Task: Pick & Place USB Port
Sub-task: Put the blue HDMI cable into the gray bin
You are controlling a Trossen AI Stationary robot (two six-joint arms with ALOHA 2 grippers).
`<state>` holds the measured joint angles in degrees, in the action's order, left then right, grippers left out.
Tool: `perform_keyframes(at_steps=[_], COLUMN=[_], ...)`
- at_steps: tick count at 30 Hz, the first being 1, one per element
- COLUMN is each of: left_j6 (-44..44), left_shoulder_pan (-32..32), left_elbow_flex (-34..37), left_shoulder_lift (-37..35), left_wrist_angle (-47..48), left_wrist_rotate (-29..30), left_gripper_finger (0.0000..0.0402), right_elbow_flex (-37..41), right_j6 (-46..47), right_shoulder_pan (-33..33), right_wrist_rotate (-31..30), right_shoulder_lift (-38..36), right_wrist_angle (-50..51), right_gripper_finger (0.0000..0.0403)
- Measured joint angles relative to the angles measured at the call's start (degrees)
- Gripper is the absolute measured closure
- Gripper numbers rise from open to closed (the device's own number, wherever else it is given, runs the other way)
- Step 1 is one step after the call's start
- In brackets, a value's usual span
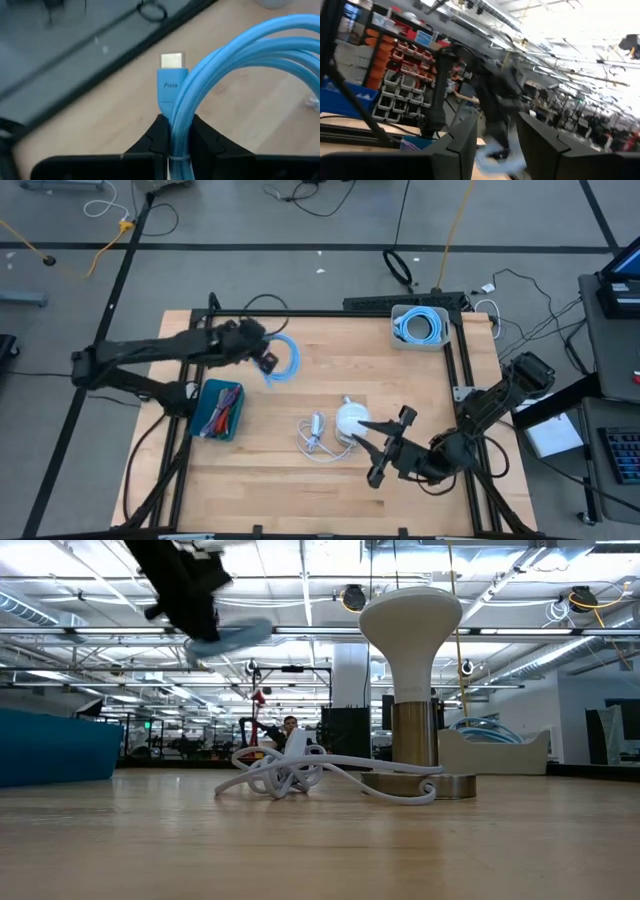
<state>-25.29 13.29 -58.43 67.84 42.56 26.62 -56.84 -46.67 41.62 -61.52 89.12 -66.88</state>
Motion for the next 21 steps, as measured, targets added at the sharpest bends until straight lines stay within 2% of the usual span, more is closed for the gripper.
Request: perform_keyframes(at_steps=[5, 7, 9, 10, 12, 14, 15, 18, 21], left_j6=[9.65, 9.9, 9.54, 9.03, 8.84, 9.24, 9.41, 10.2, 10.58], left_shoulder_pan=[-13.51, -18.2, -22.14, -23.91, -27.02, -29.82, -30.9, -33.55, -35.99], left_elbow_flex=[0.01, 0.04, 0.04, 0.02, 0.02, 0.02, -0.34, -4.67, -12.24], left_shoulder_lift=[-7.79, -8.52, -8.28, -7.49, -4.88, -1.48, 0.75, 9.32, 19.14], left_wrist_angle=[3.43, 6.72, 8.05, 9.2, 10.89, 12.22, 13.26, 18.34, 27.97], left_wrist_rotate=[7.88, 9.1, 9.68, 10.2, 10.65, 12.57, 14.27, 19.05, 23.95], left_gripper_finger=[0.036, 0.036, 0.036, 0.036, 0.036, 0.036, 0.036, 0.036, 0.036], right_elbow_flex=[0.02, 0.04, 0.07, 0.07, 0.07, 0.13, 0.7, 3.73, 5.22], right_j6=[4.86, 10.12, 20.3, 27.52, 43.4, 54.24, 57.32, 61.28, 65.27], right_shoulder_pan=[-1.86, -2.87, -4.33, -5.61, -9.41, -14.67, -16.98, -21.97, -26.81], right_wrist_rotate=[-4.33, -4.46, -2.04, 2.21, 16.67, 31.85, 36.3, 40.22, 46.12], right_shoulder_lift=[-0.14, -1.3, -3.91, -5.76, -9.62, -11.12, -11.06, -9.59, -8.39], right_wrist_angle=[1.78, 7.35, 18.0, 24.96, 38.48, 44.99, 45.11, 43.5, 41.85], right_gripper_finger=[0.0273, 0.0273, 0.0273, 0.0273, 0.0273, 0.0273, 0.0273, 0.0273, 0.0273])
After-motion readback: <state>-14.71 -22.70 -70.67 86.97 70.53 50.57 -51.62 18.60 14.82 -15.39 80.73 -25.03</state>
